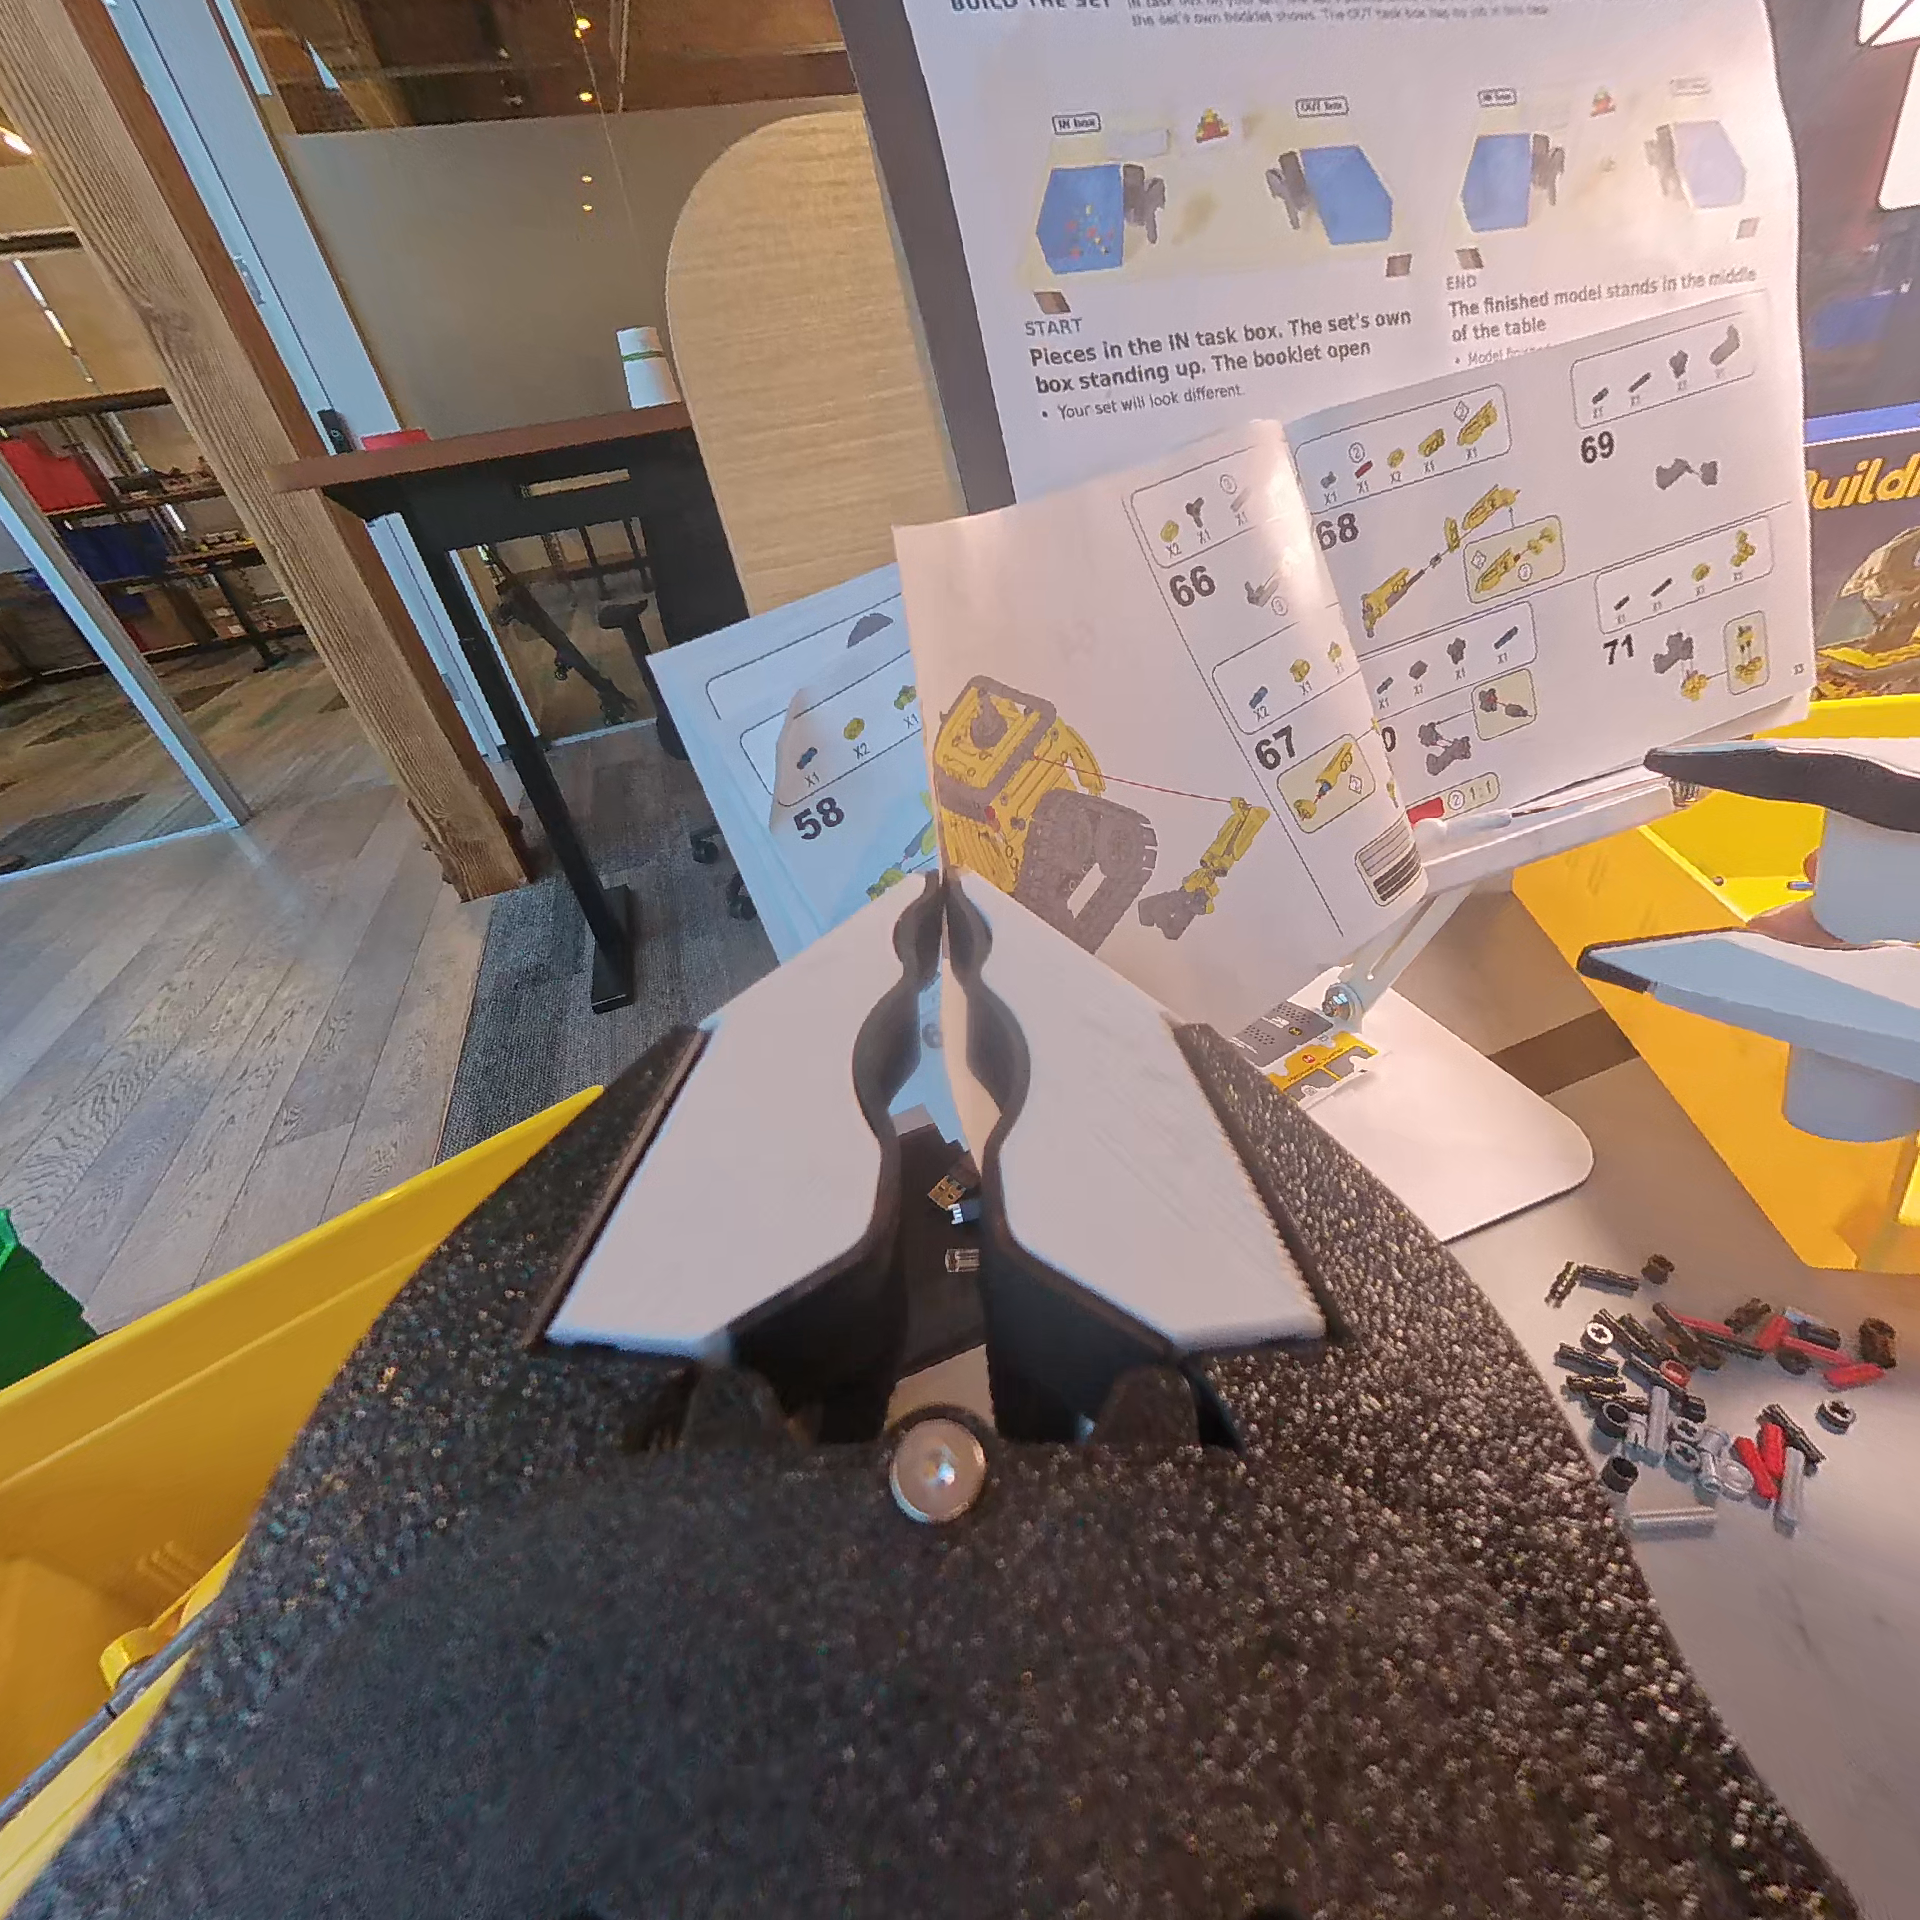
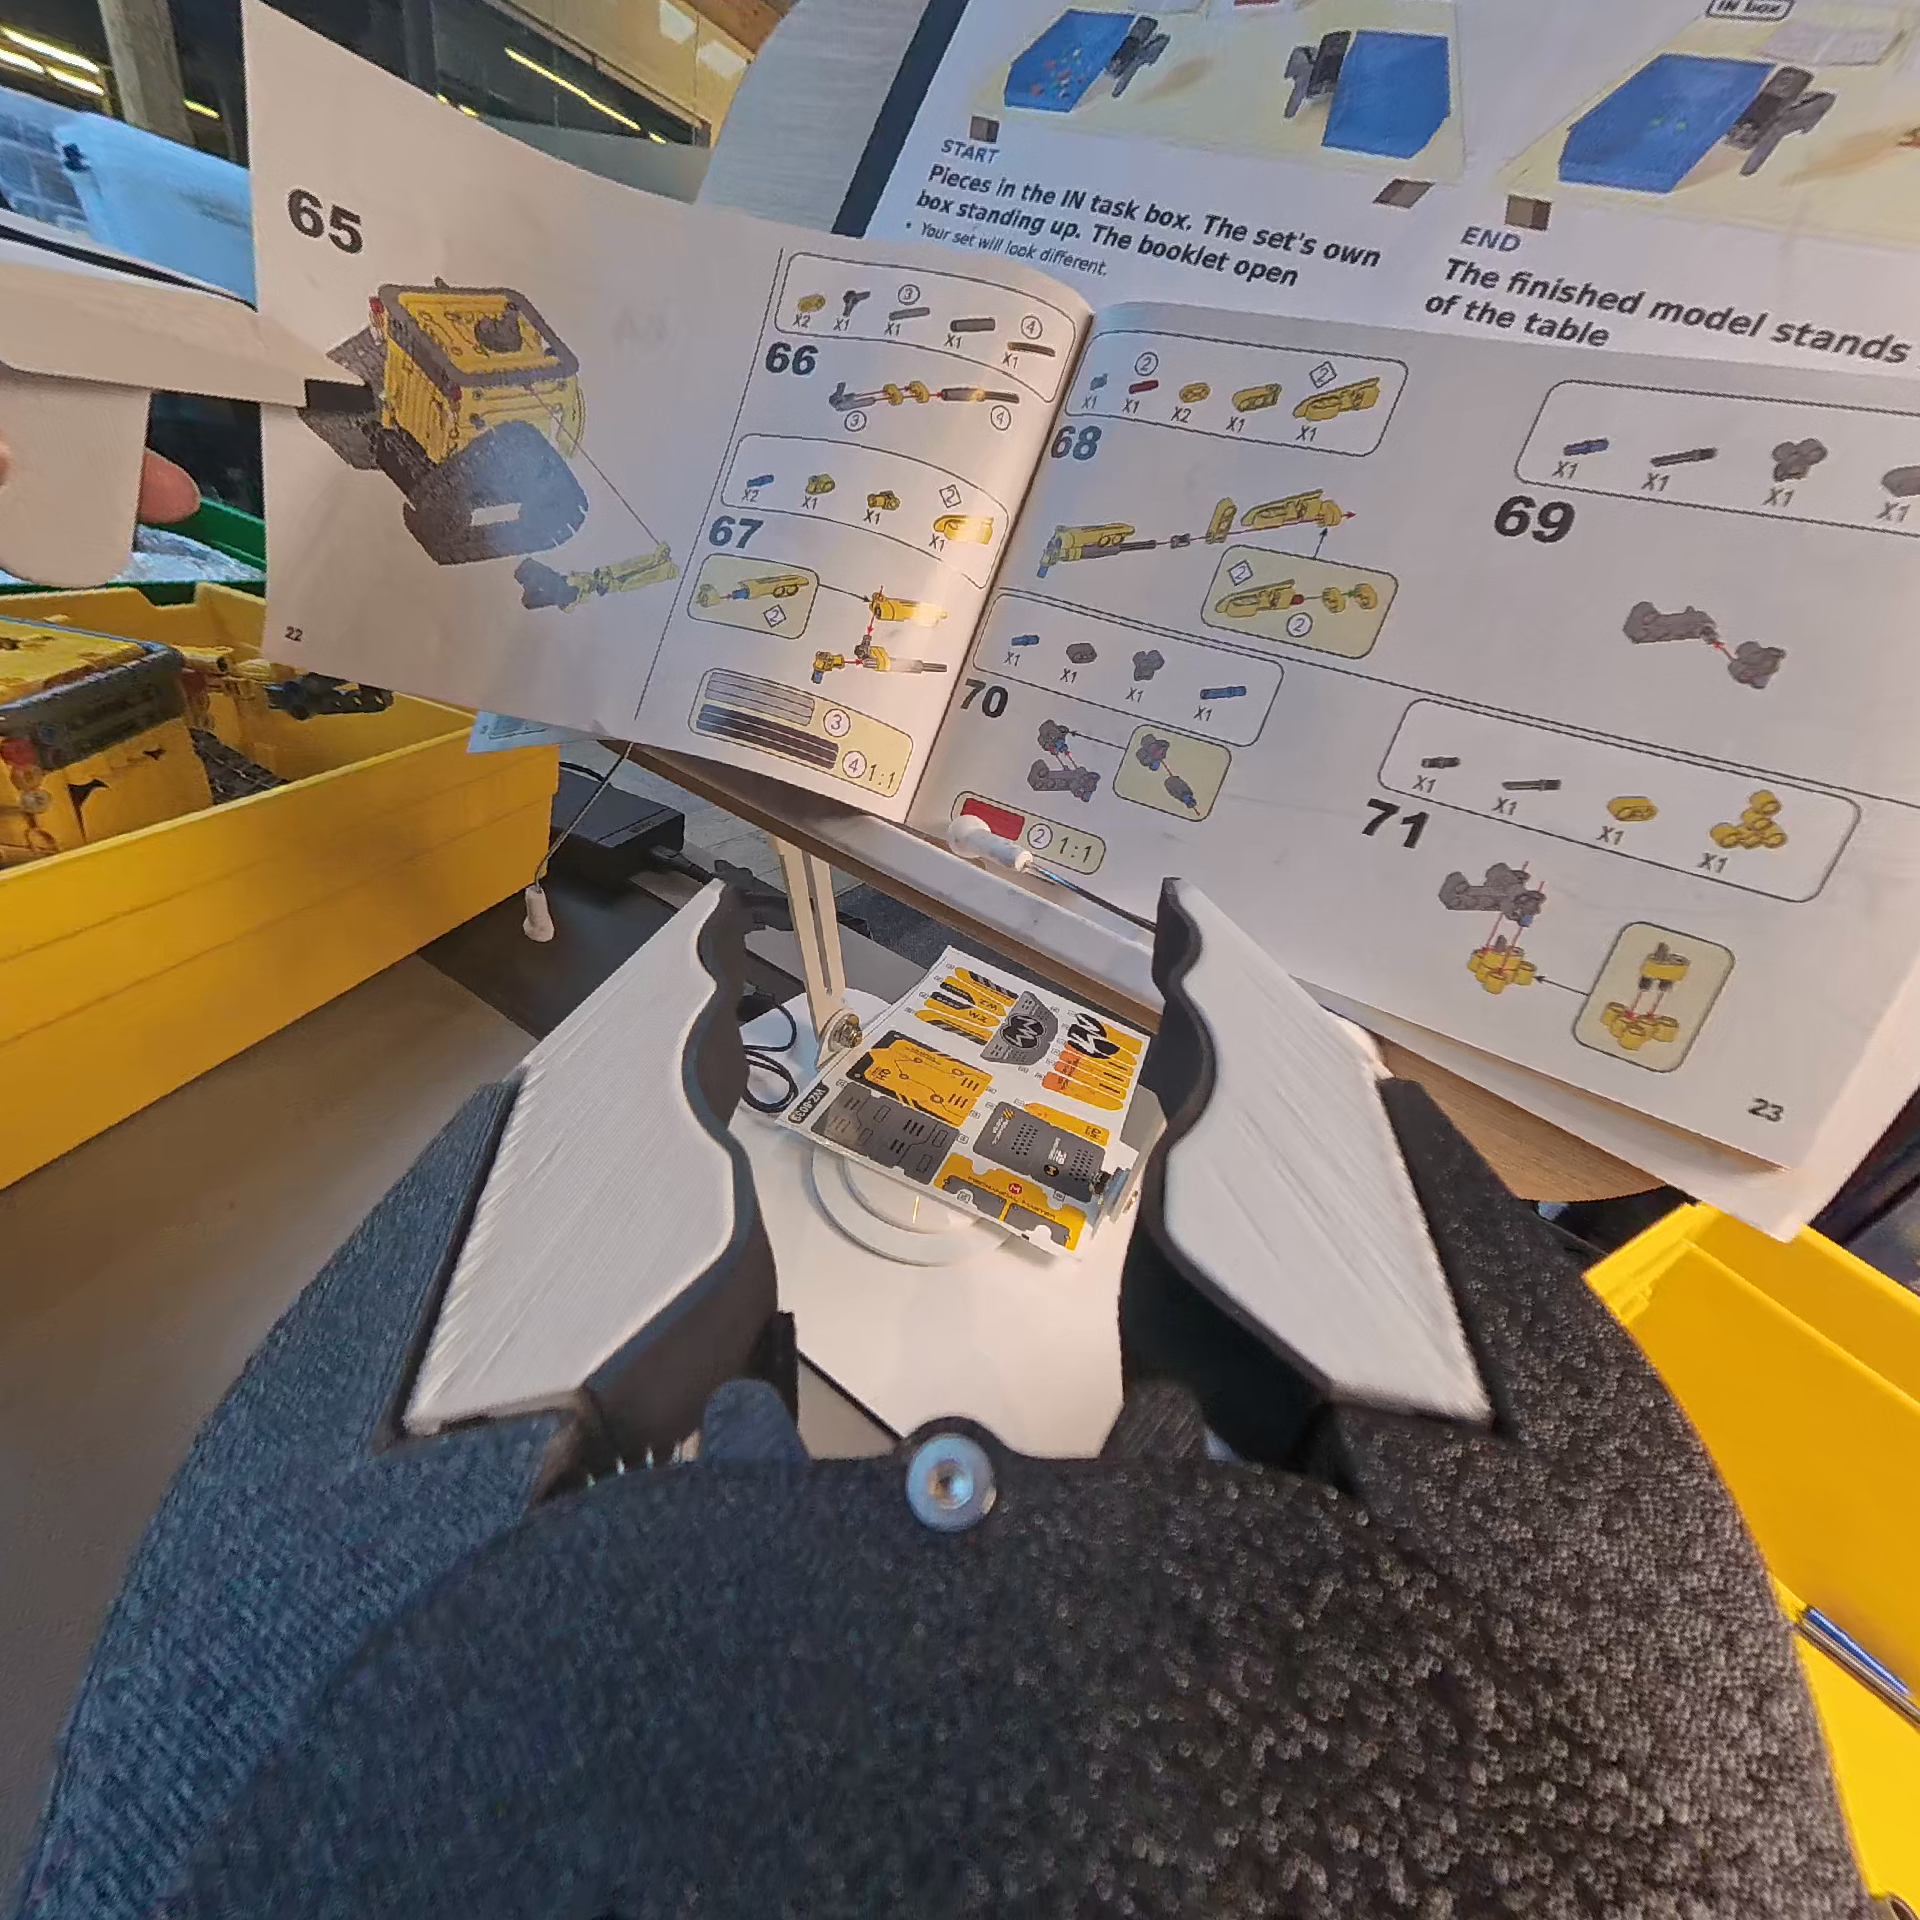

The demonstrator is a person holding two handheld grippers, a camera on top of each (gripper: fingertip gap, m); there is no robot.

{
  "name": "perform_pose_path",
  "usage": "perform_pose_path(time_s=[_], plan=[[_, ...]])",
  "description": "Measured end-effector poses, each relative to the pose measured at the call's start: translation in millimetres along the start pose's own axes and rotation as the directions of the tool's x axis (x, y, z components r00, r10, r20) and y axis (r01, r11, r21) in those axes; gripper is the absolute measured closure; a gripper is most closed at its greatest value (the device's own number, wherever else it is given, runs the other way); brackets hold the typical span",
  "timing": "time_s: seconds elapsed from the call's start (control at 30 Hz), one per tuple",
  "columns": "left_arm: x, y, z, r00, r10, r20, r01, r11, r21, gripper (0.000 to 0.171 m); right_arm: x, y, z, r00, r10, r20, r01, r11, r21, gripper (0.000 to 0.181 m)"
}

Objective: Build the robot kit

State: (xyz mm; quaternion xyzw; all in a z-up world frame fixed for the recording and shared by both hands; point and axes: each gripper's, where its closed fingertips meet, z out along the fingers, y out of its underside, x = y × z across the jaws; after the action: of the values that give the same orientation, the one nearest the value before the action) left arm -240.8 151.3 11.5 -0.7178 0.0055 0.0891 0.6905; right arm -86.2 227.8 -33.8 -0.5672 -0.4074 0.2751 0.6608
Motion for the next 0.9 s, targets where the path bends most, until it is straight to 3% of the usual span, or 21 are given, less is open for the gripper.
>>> perform_pose_path(time_s=[0.37,0.5,0.57,0.67,0.73,0.8,0.83,0.9], plan=[[3,-3,-2,1.000,-0.016,-0.017,0.016,1.000,0.005,0.171,-2,0,0,1.000,-0.006,0.005,0.006,1.000,0.000,0.104],[20,-7,-3,0.991,-0.080,-0.108,0.081,0.997,0.010,0.171,-5,0,0,1.000,-0.024,0.011,0.024,1.000,0.002,0.102],[49,-17,-7,0.946,-0.178,-0.269,0.188,0.982,0.012,0.171,-12,-3,0,0.997,-0.077,0.024,0.077,0.997,0.015,0.095],[102,-38,-17,0.781,-0.347,-0.518,0.394,0.919,-0.022,0.171,-31,-17,-4,0.977,-0.211,0.030,0.207,0.974,0.094,0.082],[135,-44,-23,0.687,-0.385,-0.616,0.441,0.895,-0.068,0.171,-38,-30,-10,0.949,-0.315,-0.022,0.315,0.937,0.154,0.081],[161,-47,-28,0.626,-0.389,-0.676,0.450,0.888,-0.095,0.168,-40,-42,-17,0.920,-0.384,-0.078,0.392,0.898,0.201,0.092],[169,-50,-32,0.607,-0.378,-0.699,0.450,0.888,-0.090,0.163,-37,-47,-22,0.909,-0.400,-0.116,0.416,0.882,0.221,0.106],[175,-55,-37,0.606,-0.330,-0.724,0.433,0.900,-0.048,0.154,-25,-55,-28,0.899,-0.397,-0.182,0.432,0.870,0.238,0.129]])
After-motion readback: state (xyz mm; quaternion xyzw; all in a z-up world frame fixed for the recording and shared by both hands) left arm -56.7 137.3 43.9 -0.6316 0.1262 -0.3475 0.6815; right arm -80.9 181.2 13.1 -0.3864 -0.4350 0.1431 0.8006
